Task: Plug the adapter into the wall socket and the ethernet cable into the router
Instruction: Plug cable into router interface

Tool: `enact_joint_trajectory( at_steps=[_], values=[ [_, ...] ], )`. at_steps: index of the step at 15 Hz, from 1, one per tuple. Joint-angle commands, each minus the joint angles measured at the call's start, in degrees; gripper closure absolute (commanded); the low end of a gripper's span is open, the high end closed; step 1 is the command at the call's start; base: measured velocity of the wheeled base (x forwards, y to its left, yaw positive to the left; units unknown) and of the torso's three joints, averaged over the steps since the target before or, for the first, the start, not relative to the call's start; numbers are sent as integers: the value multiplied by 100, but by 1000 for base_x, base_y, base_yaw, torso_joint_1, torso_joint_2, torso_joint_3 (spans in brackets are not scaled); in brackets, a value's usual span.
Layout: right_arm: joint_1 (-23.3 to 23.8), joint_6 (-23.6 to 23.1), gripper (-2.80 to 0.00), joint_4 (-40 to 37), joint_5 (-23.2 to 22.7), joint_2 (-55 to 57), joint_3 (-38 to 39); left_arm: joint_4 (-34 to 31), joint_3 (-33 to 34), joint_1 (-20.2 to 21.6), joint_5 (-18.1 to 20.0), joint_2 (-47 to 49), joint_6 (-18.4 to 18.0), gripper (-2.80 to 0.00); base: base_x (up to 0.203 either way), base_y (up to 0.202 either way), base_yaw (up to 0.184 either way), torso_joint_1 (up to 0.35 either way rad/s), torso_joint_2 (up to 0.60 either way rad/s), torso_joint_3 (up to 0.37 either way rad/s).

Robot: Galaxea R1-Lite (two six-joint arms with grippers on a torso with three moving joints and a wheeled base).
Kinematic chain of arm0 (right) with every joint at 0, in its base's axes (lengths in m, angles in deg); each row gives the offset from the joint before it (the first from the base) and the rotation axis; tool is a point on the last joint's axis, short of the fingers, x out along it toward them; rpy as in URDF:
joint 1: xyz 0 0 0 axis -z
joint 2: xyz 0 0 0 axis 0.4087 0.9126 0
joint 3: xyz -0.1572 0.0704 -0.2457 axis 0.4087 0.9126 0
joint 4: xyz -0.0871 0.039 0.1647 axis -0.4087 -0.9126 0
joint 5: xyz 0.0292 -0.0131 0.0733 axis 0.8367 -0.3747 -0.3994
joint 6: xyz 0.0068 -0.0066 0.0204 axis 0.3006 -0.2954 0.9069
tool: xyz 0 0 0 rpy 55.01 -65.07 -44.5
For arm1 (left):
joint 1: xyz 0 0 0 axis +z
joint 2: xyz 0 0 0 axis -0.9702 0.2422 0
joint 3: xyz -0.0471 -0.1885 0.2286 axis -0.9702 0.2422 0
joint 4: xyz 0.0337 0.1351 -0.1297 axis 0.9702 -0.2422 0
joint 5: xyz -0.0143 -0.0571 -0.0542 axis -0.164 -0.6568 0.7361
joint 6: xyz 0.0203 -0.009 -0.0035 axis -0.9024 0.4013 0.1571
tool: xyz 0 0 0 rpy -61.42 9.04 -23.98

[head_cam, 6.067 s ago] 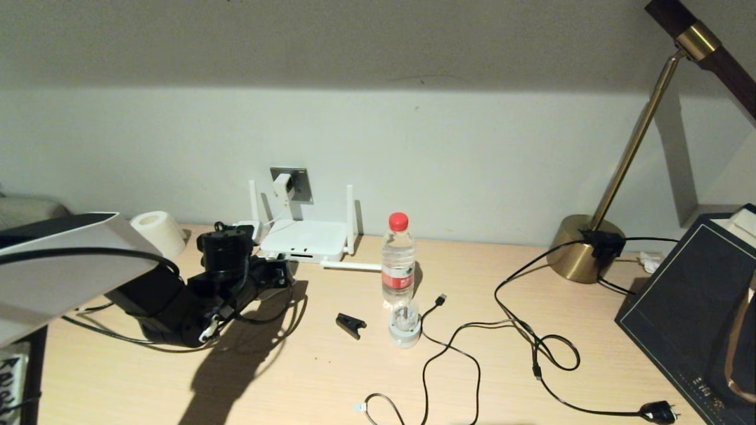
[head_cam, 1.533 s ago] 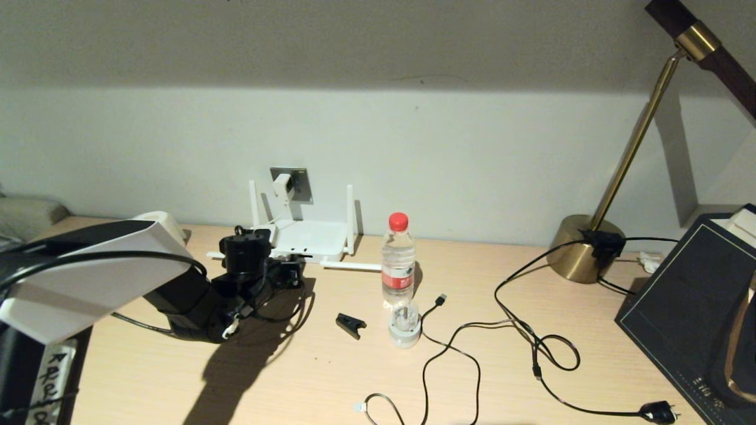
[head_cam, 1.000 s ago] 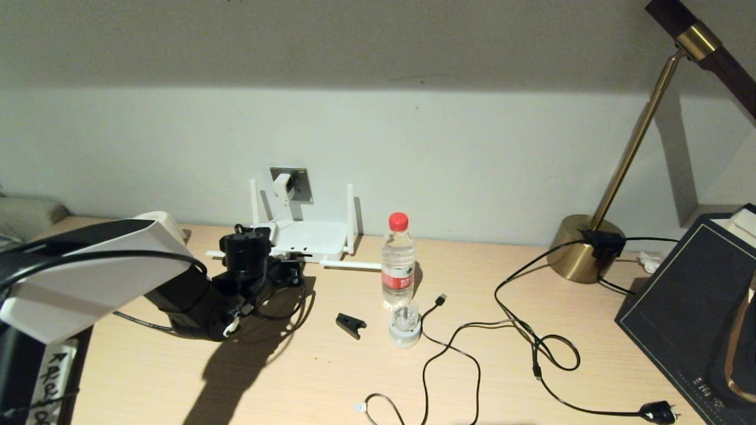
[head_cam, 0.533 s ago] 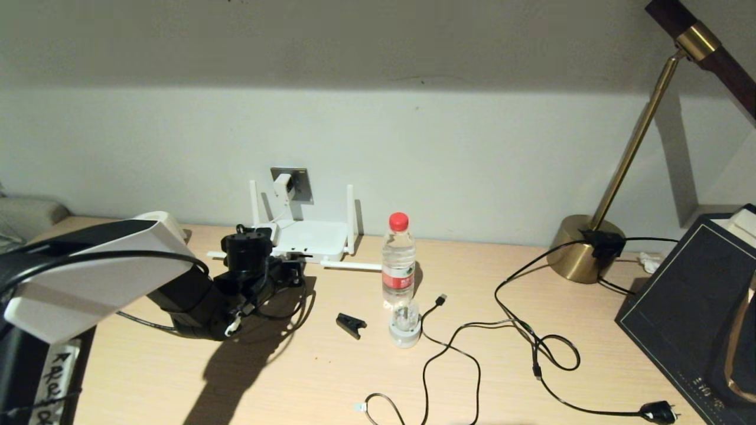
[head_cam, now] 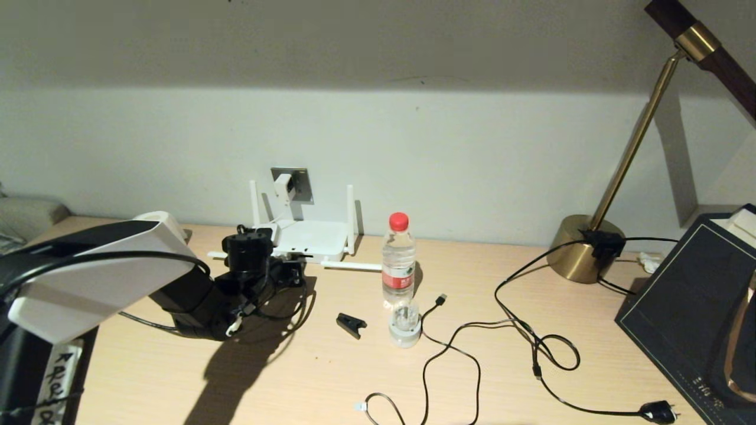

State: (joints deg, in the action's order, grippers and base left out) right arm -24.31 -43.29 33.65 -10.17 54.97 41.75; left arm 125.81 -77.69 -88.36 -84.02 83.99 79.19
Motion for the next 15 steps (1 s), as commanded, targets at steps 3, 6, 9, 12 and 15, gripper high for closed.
enact_joint_trajectory(
  at_steps=[3, 6, 9, 12, 15],
  values=[
    [-5, -6, 0, 4, -3, 9, 132, 28, -125, -2, -12, 77, 4, 0, 0, 0, 0, 0, 0, 0],
    [1, -14, 0, 4, -3, 9, 132, 28, -167, -2, -12, 118, 4, 0, 0, 0, 0, 0, 0, 0],
    [-6, -7, 0, 4, -3, 9, 132, 37, -167, -2, -12, 130, 4, 0, 0, 0, 0, 0, 0, 0],
    [-7, -9, 0, 4, -7, 9, 132, 37, -158, -11, -12, 121, 4, 0, 0, 0, 0, 0, 0, 0],
    [1, -12, 0, 4, -3, 9, 132, 37, -158, -11, -21, 112, 4, 0, 0, 0, 0, 0, 0, 0]
  ],
)
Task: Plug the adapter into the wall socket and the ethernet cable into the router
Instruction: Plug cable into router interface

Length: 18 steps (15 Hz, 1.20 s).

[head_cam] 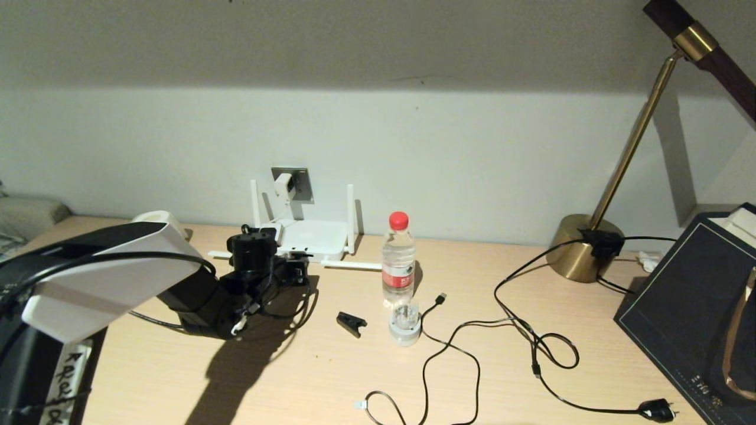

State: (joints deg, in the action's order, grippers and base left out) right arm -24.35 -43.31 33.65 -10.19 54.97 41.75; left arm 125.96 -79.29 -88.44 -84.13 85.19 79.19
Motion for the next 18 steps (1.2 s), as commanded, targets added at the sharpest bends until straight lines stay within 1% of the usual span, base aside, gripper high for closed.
enact_joint_trajectory(
  at_steps=[1, 13, 18],
  values=[
    [4, -8, 0, 4, 0, 9, 132, 23, 2, -2, -10, -8, 4, 0, 0, 0, 0, 0, 0, 0],
    [4, -12, 0, 4, 0, 9, 132, 23, -137, 4, -10, 18, 21, 0, 0, 0, 0, 0, 0, 0],
    [-4, -12, 0, 4, 0, 9, 132, 31, -75, -9, -10, -8, 21, 0, 0, 0, 0, 0, 0, 0]
  ],
)
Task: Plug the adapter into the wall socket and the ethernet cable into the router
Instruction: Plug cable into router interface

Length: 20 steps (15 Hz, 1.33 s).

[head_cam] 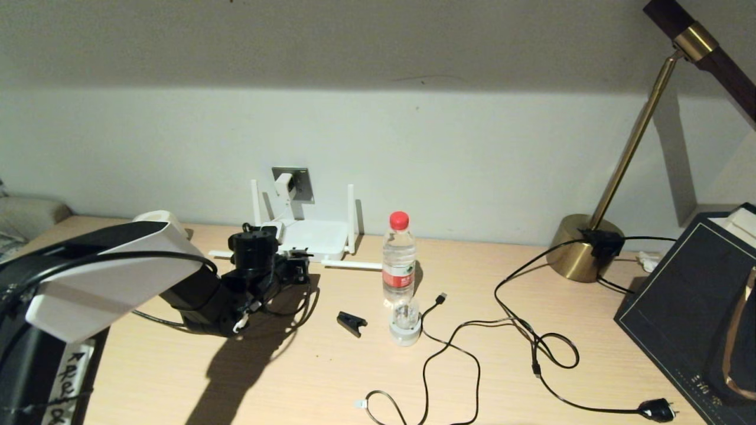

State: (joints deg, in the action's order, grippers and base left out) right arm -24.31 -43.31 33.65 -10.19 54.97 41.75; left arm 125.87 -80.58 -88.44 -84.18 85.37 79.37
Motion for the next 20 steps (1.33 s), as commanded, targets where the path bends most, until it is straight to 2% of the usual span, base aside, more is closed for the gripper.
enact_joint_trajectory(
  at_steps=[1, 4, 8, 20],
  values=[
    [-5, -6, 0, 4, 0, 9, 132, 40, 97, -11, -5, -41, 3, 0, 0, 0, 0, 0, 0, 0],
    [-8, -3, 0, 4, 0, 9, 132, 63, 296, -20, -5, -130, 63, 0, 0, 0, 0, 0, 0, 0],
    [-8, -3, 0, 4, 0, 9, 132, 449, 612, -20, -14, -228, 47, 0, 0, 0, 0, 0, 0, 0],
    [-8, -3, 0, 4, 0, 9, 132, 453, 614, -20, -14, -184, 47, 0, 0, 0, 0, 0, 0, 0]
  ],
)
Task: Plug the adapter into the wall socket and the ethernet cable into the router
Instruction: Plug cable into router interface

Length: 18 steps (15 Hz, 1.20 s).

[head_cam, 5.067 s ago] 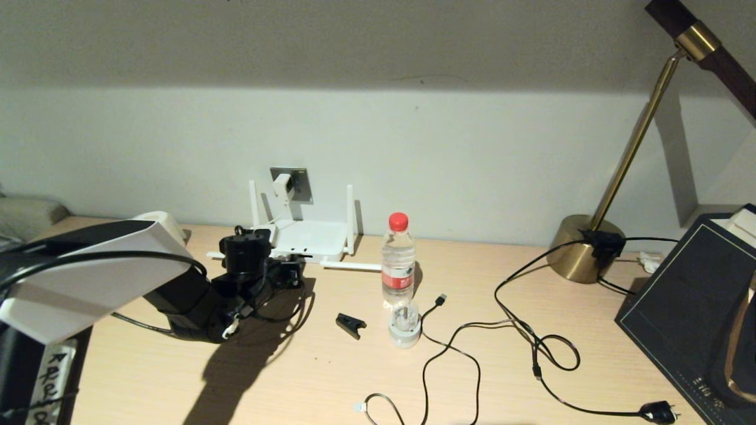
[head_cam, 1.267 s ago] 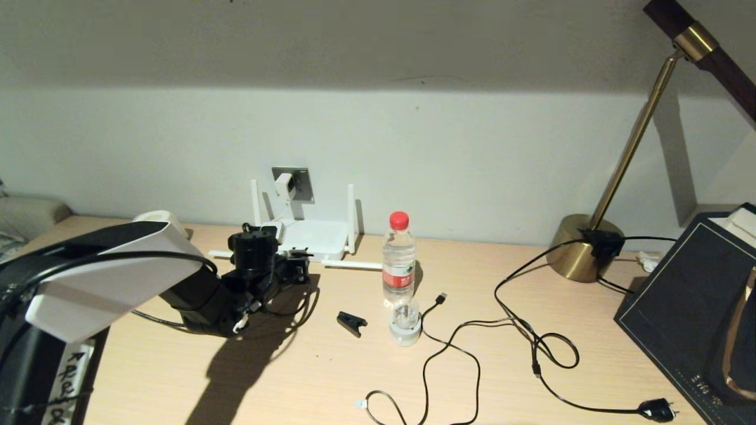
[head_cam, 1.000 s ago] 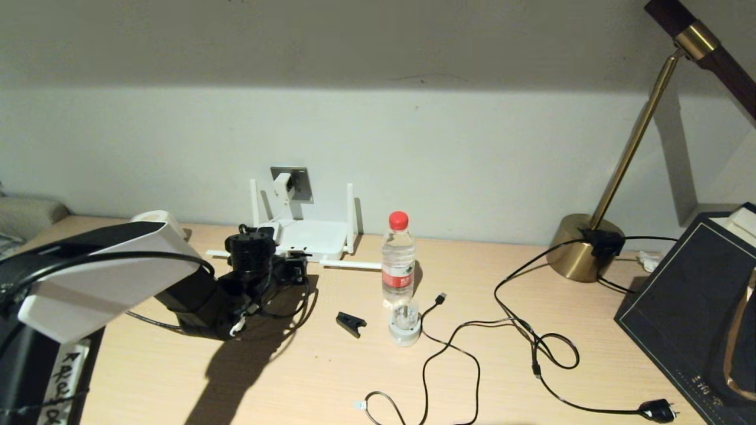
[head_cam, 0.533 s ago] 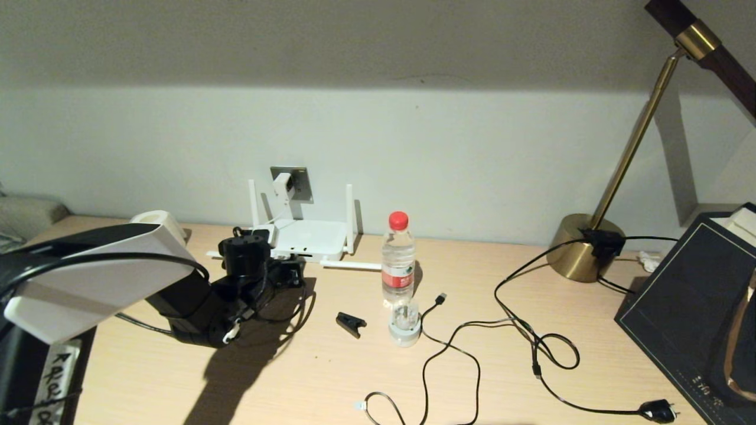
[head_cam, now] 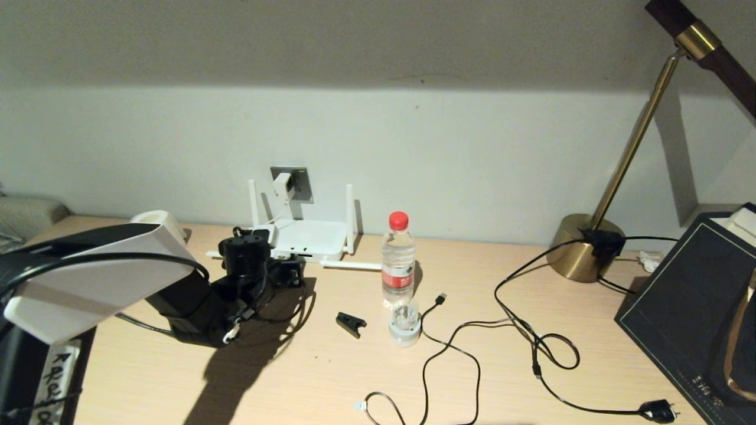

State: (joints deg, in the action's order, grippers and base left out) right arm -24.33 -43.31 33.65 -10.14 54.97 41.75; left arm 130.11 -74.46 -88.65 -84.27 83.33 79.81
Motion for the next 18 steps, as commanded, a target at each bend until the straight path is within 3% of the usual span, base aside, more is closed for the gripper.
enact_joint_trajectory(
  at_steps=[1, 18],
  values=[
    [-6, -3, 0, 4, -6, 9, 132, 29, -6, 1, -5, 37, 3, 0, 0, 0, 0, 0, 0, 0],
    [-6, -3, 0, 4, -5, 9, 132, 29, -32, 89, 4, 72, 12, 0, 0, 0, 0, 0, 0, 0]
  ],
)
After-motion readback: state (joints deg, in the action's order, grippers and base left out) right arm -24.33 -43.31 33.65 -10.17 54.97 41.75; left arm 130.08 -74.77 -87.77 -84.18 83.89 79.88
